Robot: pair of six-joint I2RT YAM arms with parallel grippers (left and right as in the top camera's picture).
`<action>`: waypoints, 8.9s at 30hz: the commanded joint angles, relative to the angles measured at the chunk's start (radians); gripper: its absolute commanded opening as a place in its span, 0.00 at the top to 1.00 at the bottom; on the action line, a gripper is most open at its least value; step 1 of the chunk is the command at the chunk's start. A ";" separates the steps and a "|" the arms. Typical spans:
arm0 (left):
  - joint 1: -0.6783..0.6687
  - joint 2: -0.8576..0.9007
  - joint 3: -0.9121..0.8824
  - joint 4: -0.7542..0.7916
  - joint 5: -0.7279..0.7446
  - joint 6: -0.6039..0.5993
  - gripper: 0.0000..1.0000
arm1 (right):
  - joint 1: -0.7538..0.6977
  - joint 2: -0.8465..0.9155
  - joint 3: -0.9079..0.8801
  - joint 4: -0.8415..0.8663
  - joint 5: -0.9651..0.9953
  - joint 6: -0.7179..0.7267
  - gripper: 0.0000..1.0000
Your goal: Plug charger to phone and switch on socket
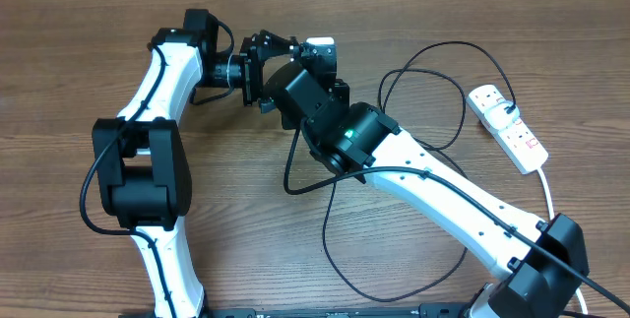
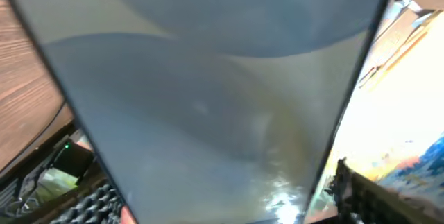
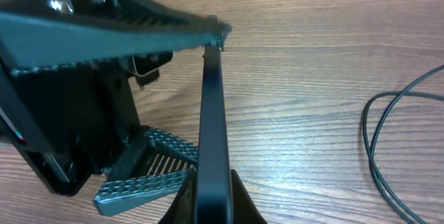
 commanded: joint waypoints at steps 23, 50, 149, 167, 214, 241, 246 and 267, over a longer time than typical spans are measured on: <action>-0.004 -0.006 0.025 0.047 0.035 -0.056 0.20 | 0.003 -0.026 0.149 -0.089 0.158 1.142 0.96; -0.004 -0.006 0.026 0.111 0.036 -0.300 0.70 | 0.003 -0.026 0.149 -0.109 0.000 1.564 0.96; 0.175 -0.452 0.025 -0.085 -1.073 0.103 0.95 | -0.309 0.188 0.072 -0.627 -0.523 0.164 0.37; 0.175 -0.452 0.025 -0.076 -1.069 0.102 0.96 | -0.216 0.203 -0.197 -0.291 -0.548 0.261 0.38; 0.175 -0.452 0.025 -0.068 -1.023 0.103 0.96 | -0.188 0.364 -0.043 -0.351 -0.471 0.228 0.58; 0.175 -0.452 0.025 -0.072 -1.023 0.106 0.96 | -0.155 0.366 -0.072 -0.329 -0.410 0.272 0.58; 0.175 -0.452 0.025 -0.072 -1.023 0.106 0.96 | -0.155 0.366 -0.073 -0.341 -0.411 0.272 0.59; 0.175 -0.452 0.025 -0.071 -1.020 0.106 0.96 | -0.155 0.383 -0.111 -0.303 -0.433 0.272 0.70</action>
